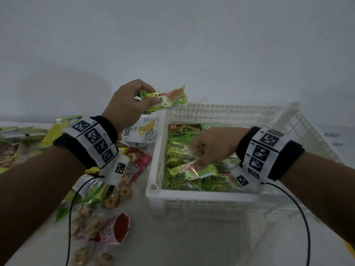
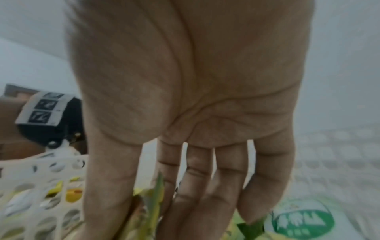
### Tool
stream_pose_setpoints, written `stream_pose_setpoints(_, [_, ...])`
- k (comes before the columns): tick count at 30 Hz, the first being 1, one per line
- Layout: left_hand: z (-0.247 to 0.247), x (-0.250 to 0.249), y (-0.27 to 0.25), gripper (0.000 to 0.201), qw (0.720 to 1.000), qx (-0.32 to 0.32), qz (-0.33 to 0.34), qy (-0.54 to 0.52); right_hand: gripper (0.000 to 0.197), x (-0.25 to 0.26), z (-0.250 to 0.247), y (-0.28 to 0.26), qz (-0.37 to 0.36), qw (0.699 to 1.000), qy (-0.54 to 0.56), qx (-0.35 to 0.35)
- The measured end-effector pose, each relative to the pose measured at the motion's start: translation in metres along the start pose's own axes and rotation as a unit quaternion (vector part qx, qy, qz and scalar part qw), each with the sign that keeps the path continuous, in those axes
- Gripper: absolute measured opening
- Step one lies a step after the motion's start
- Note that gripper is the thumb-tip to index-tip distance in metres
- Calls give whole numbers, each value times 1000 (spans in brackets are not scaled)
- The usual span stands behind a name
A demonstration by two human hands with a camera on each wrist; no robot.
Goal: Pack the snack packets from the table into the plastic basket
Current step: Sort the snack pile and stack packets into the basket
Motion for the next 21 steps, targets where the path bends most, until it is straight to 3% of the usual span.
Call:
stream_pose_setpoints(5, [1,5,-1,23,1000,1,-9,-3,35,11,5,1,3,999,-40,-6])
stream_pose_setpoints(12, [2,10,-5,24,1000,4,-24,-2,35,25,10,3,10,982,-184,-49])
stream_pose_setpoints(18, [-1,15,-7,22,1000,4,-26,10,25,56,18,-5,-135,959,-241,-61])
stream_pose_setpoints(21, [0,16,-9,22,1000,5,-20,20,37,62,28,2,-175,950,-255,-34])
Point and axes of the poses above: each hand's wrist, its own y-axis towards the middle knuckle, its own z-axis out of the palm, x = y × z, the point moved 3 cm from there along y, towards the middle knuckle, and after that the axes turned 2 degrees about x, right-handed, at the moved point
